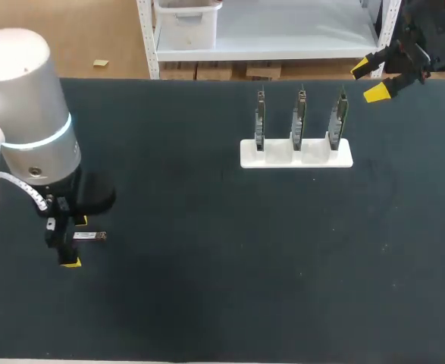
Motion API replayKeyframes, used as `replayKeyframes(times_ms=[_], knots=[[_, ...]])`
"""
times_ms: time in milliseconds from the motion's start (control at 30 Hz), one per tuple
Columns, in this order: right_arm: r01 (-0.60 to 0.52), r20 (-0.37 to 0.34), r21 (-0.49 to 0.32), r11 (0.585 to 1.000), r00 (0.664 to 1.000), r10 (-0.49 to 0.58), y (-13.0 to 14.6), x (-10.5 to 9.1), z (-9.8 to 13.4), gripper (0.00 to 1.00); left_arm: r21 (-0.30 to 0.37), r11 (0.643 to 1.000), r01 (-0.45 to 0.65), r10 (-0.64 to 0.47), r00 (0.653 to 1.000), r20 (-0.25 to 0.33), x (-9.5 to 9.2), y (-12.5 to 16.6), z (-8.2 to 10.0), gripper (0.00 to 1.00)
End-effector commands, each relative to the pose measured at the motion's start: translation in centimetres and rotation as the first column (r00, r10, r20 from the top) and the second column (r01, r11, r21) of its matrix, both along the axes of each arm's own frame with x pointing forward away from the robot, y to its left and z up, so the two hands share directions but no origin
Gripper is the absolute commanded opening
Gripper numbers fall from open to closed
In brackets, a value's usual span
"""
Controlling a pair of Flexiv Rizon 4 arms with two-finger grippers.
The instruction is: Pick up the optical module with the left hand, and insert it into the network port with the right hand.
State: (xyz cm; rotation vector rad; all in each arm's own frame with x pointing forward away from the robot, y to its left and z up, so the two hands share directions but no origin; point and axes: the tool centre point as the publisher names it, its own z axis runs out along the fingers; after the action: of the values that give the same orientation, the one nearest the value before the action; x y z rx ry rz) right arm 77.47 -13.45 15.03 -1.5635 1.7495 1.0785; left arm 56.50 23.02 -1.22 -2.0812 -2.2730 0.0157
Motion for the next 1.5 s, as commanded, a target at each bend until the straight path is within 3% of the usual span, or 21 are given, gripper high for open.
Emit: replayKeyframes(times_ms=[33, 233, 367, 400, 433, 467, 500, 1233, 1400, 1500], knots=[[0.001, 0.002, 0.001, 1.000, 1.000, -0.001, 0.0, -0.1, 0.0, 1.00, 0.022, 1.000, 0.011, -0.011, 1.000, 0.001, -0.2, 0.1, -0.6, 1.00], [0.001, 0.002, 0.001, 1.000, 1.000, -0.001, 0.0, -0.1, 0.0, 1.00, 0.039, 0.999, 0.006, -0.008, 0.999, 0.031, -0.1, 0.3, -0.8, 1.00], [0.001, 0.002, 0.001, 1.000, 1.000, -0.001, 0.0, -0.1, 0.0, 1.00, 0.034, 0.999, 0.018, -0.019, 1.000, 0.013, -0.1, 0.3, -1.1, 1.00], [0.001, 0.002, 0.001, 1.000, 1.000, -0.001, 0.0, -0.1, 0.0, 1.00, 0.039, 0.999, 0.021, -0.021, 1.000, 0.015, -0.1, 0.3, -1.1, 0.55], [0.001, 0.002, 0.001, 1.000, 1.000, -0.001, 0.0, -0.1, 0.0, 1.00, 0.045, 0.999, 0.020, -0.021, 1.000, 0.015, -0.1, 0.3, -1.2, 0.43], [0.001, 0.002, 0.001, 1.000, 1.000, -0.001, 0.0, -0.1, 0.0, 1.00, 0.036, 0.999, 0.023, -0.023, 1.000, 0.006, -0.1, 0.3, -1.2, 0.37], [0.001, 0.002, 0.001, 1.000, 1.000, -0.001, 0.0, -0.1, 0.0, 1.00, 0.037, 0.999, 0.023, -0.023, 1.000, 0.007, -0.1, 0.3, -1.3, 0.00], [0.001, 0.002, 0.001, 1.000, 1.000, -0.001, 0.0, -0.1, 0.0, 1.00, -0.005, 1.000, -0.008, 0.008, 0.999, 0.039, 0.4, -0.6, -0.5, 0.00], [0.001, 0.002, 0.001, 1.000, 1.000, -0.001, 0.0, -0.1, 0.0, 1.00, -0.075, 0.997, -0.029, 0.035, 0.995, 0.092, 1.5, -1.4, 0.6, 0.00], [0.001, 0.002, 0.001, 1.000, 1.000, -0.001, 0.0, -0.1, 0.0, 1.00, -0.155, 0.987, -0.051, 0.073, 0.987, 0.143, 2.5, -2.1, 2.0, 0.00]])
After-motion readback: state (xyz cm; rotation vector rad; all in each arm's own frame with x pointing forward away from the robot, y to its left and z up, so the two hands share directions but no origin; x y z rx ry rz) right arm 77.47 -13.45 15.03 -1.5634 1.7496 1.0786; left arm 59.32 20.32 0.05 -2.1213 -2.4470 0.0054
